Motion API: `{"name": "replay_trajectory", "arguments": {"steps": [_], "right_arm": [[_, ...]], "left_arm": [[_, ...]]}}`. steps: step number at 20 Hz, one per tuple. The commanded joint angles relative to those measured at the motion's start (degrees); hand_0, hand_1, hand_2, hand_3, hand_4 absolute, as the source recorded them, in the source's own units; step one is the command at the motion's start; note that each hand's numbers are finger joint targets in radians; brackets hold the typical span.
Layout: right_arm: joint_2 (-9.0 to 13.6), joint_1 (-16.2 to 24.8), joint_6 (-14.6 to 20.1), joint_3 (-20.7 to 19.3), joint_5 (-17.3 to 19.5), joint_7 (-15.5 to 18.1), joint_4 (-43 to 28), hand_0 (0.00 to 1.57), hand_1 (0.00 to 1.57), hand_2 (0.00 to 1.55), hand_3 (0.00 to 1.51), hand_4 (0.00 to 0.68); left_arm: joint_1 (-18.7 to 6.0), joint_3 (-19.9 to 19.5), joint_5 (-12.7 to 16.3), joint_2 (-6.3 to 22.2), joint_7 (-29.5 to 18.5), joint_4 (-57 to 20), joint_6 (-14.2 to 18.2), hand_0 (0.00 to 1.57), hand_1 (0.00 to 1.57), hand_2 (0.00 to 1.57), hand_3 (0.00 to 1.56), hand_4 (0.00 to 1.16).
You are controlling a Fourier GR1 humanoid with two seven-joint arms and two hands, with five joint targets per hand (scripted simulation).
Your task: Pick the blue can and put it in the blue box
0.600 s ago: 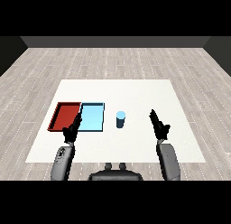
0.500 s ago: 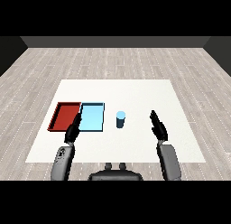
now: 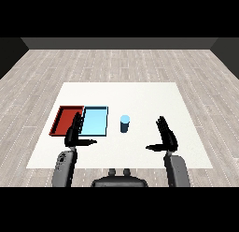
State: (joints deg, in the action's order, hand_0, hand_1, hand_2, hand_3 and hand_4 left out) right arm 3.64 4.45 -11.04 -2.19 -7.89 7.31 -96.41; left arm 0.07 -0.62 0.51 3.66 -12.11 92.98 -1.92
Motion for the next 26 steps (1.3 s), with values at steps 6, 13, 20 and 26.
{"name": "replay_trajectory", "arguments": {"steps": [6,13,20,26], "right_arm": [[2.2,4.5,-8.2,-3.5,-5.0,8.0,1.7,0.00,0.00,0.00,0.00,0.000],[-0.2,-3.1,-5.1,-3.0,-4.7,5.7,9.2,0.00,0.00,0.00,0.00,0.000],[-2.9,-11.5,-0.1,-2.5,-6.3,-0.5,13.0,0.00,0.00,0.00,0.00,0.000],[-3.6,-19.3,6.1,0.1,-6.7,3.6,24.5,0.00,0.00,0.00,0.00,0.000]], "left_arm": [[-1.0,-1.7,1.7,-0.3,-5.9,-0.6,-1.4,0.00,0.00,0.00,0.00,0.00],[1.7,-0.9,1.6,-2.0,-10.3,-2.2,-1.7,0.00,0.00,0.00,0.00,0.00],[-0.6,-1.6,2.3,-1.7,-6.8,-0.7,-1.2,0.00,0.00,0.00,0.00,0.00],[1.9,-0.9,2.4,-1.1,-3.2,5.6,-1.3,0.00,0.00,0.00,0.00,0.00]]}}
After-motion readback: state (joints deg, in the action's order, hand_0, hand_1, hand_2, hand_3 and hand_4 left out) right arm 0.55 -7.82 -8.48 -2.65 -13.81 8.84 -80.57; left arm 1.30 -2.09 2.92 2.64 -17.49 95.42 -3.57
